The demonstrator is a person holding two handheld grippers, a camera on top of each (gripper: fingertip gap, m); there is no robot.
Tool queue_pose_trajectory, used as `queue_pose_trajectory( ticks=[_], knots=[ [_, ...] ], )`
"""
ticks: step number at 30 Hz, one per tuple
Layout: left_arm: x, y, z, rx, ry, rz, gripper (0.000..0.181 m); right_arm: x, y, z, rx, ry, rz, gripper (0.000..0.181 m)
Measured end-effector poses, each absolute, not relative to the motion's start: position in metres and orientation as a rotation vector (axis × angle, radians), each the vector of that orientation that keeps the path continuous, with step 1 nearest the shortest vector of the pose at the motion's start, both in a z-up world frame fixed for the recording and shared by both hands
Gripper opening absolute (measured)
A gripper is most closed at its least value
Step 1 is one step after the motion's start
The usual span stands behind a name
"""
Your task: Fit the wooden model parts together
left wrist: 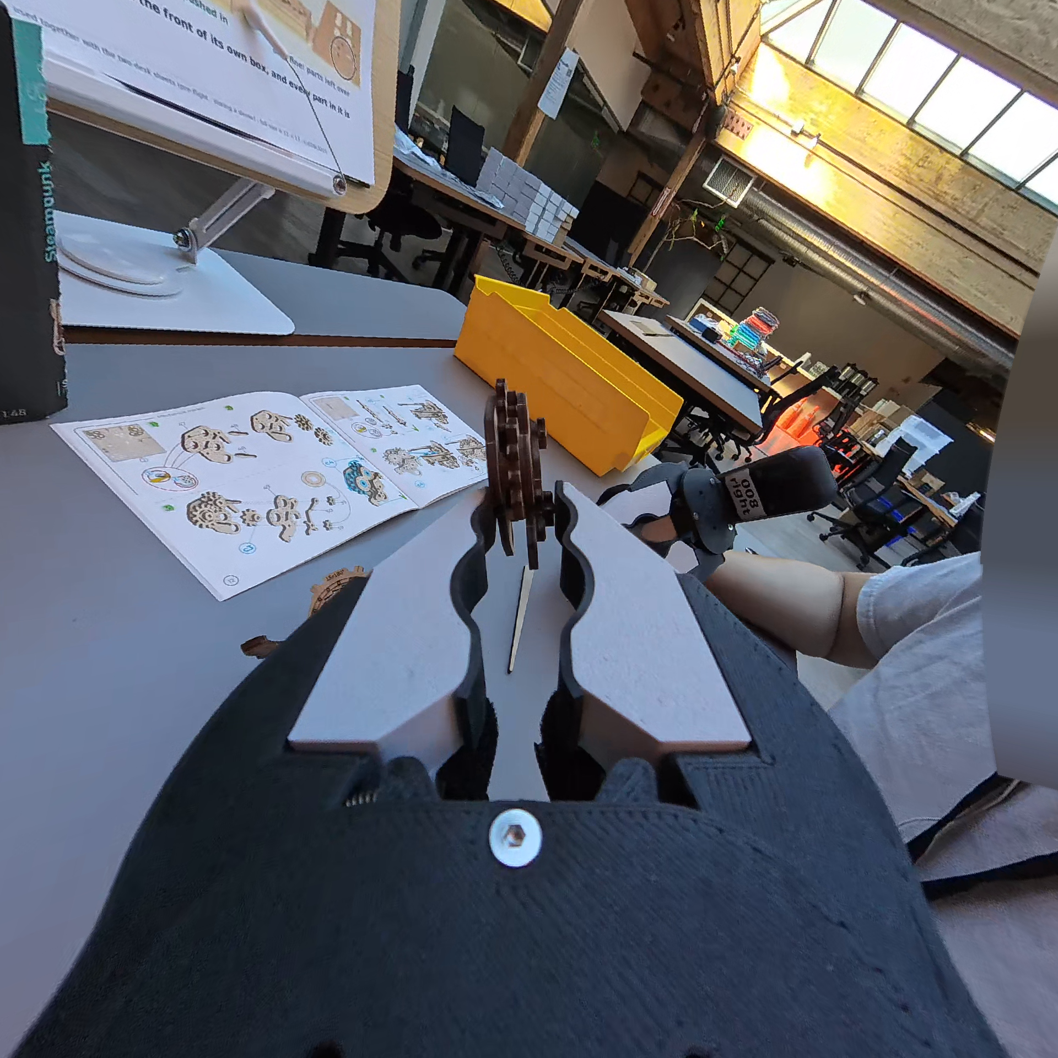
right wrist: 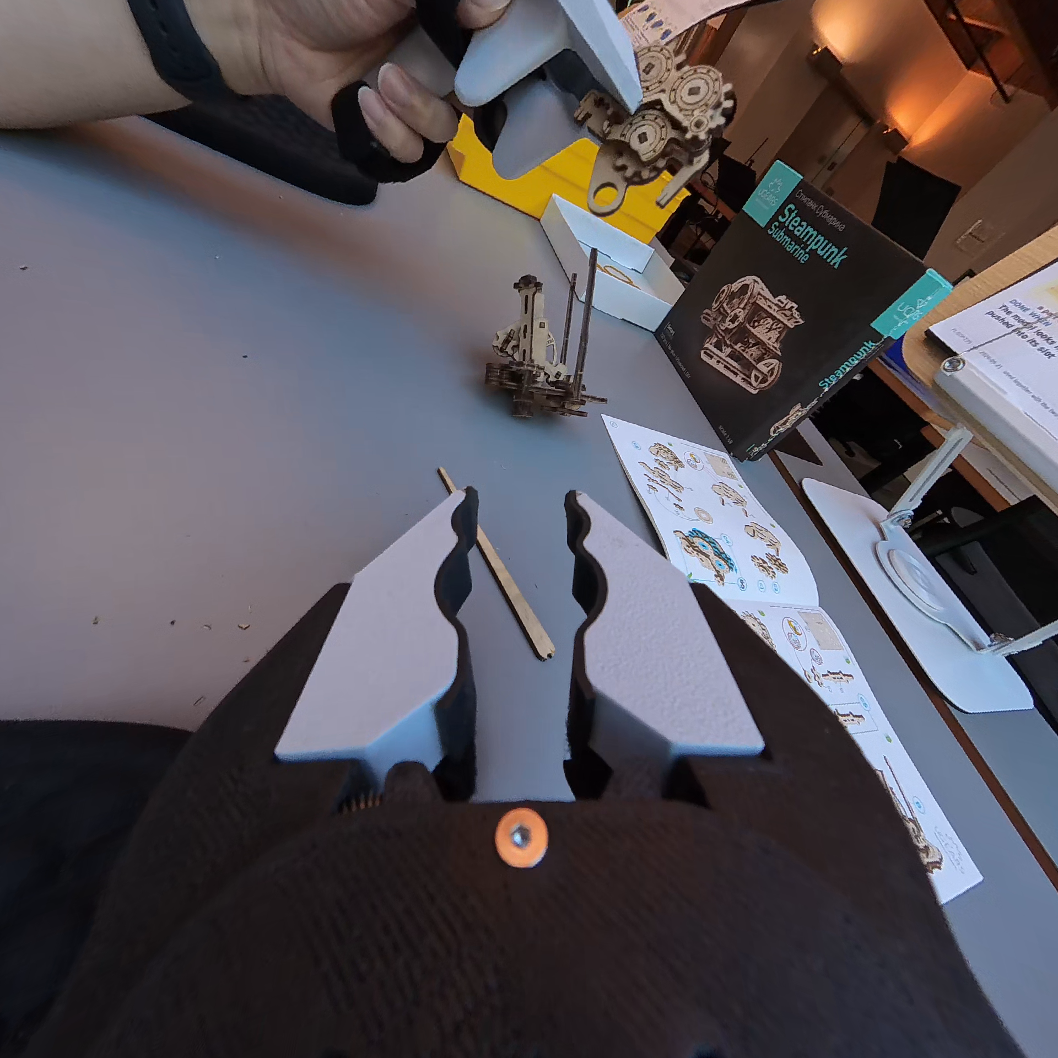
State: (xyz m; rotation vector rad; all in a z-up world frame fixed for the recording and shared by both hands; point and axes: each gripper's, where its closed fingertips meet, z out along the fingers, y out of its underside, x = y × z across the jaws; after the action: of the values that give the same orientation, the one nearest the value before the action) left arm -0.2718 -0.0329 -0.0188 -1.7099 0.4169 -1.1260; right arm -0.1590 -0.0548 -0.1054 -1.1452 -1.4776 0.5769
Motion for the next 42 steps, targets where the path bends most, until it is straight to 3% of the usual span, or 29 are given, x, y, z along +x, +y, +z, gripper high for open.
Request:
queue_pose_trajectory(
  ticks=[42],
  knots=[
    [-0.247, -0.042, -0.025, -1.718, 0.505, -1.185, 0.018, -0.16, -0.056, -0.112, -1.132, -1.522, 0.526, 0.027]
  ],
)
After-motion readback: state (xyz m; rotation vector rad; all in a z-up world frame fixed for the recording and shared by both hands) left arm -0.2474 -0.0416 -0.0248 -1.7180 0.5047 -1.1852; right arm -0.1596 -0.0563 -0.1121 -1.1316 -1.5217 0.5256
